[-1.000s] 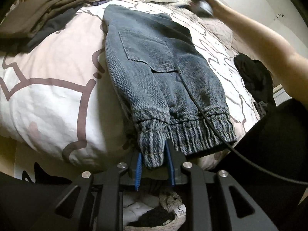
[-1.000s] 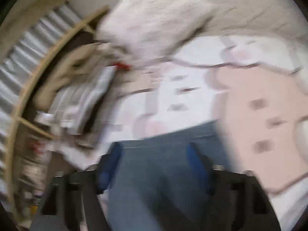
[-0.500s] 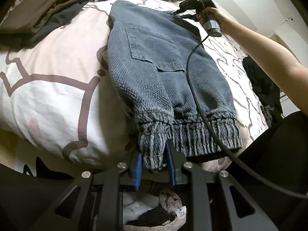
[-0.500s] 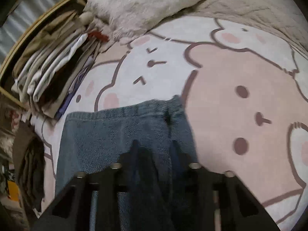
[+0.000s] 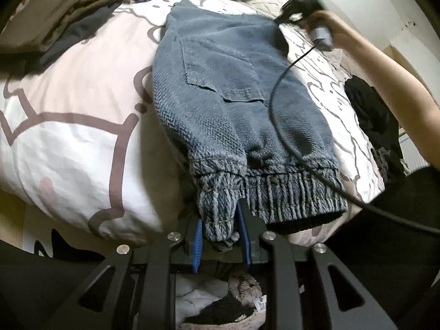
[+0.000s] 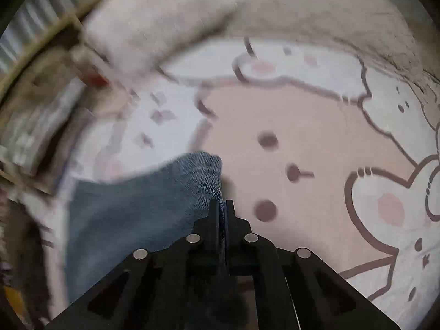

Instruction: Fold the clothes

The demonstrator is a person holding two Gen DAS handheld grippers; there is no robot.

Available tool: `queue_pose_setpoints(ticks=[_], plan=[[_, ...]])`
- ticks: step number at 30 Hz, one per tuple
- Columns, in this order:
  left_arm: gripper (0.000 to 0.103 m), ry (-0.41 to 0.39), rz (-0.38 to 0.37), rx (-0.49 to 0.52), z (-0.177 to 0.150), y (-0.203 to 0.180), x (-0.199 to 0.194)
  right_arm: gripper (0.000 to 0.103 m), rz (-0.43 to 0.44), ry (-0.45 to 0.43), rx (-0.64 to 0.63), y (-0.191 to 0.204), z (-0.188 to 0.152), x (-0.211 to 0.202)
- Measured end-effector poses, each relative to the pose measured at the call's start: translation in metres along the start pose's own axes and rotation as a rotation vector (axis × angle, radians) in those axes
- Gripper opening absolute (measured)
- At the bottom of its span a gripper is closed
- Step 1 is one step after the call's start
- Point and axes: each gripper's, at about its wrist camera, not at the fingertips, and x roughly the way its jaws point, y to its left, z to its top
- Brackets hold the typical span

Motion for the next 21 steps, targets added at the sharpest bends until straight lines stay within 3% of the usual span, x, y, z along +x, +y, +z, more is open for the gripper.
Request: queue_pose_setpoints(ticks=[2, 3, 4, 6, 9, 11, 12, 15, 18, 19, 21], plan=[[0.025, 0.002, -0.001, -0.005, -0.001, 0.001, 0.001, 0.039, 0.007, -0.064, -0.016, 0.005, 0.0, -0.029], [0.025, 0.001, -0.001, -0.006, -0.002, 0.001, 0.001, 0.071, 0.003, -0.097, -0.056, 0.01, -0.005, -0.045], [0.025, -0.003, 0.0, -0.002, -0.003, 0.0, 0.002, 0.073, 0.002, -0.126, -0.097, 0.016, -0.009, -0.061], [0.025, -0.014, 0.001, 0.022, -0.004, -0.002, 0.0, 0.073, 0.095, -0.065, -0.199, 0.032, -0.037, -0.074], [0.025, -0.021, -0.018, 0.036, -0.005, -0.004, -0.001, 0.057, 0.237, 0.031, -0.349, 0.055, -0.078, -0.094], [0.023, -0.024, -0.046, 0.036, -0.003, -0.002, -0.003, 0.056, 0.39, 0.206, -0.334, 0.06, -0.129, -0.091], [0.022, -0.026, -0.06, 0.036, -0.003, -0.002, -0.004, 0.053, 0.419, 0.263, -0.347, 0.061, -0.152, -0.09], [0.022, -0.044, -0.114, 0.048, 0.001, -0.005, -0.013, 0.051, 0.386, 0.422, -0.499, 0.062, -0.239, -0.088], [0.022, -0.027, -0.215, 0.055, 0.007, -0.012, -0.014, 0.051, 0.203, 0.434, -0.682, 0.036, -0.314, -0.086], [0.022, -0.011, -0.212, 0.069, 0.009, -0.017, -0.011, 0.051, 0.156, 0.42, -0.676, 0.02, -0.33, -0.085], [0.021, -0.003, -0.16, 0.117, 0.01, -0.028, -0.003, 0.051, 0.18, 0.418, -0.573, 0.0, -0.329, -0.091]])
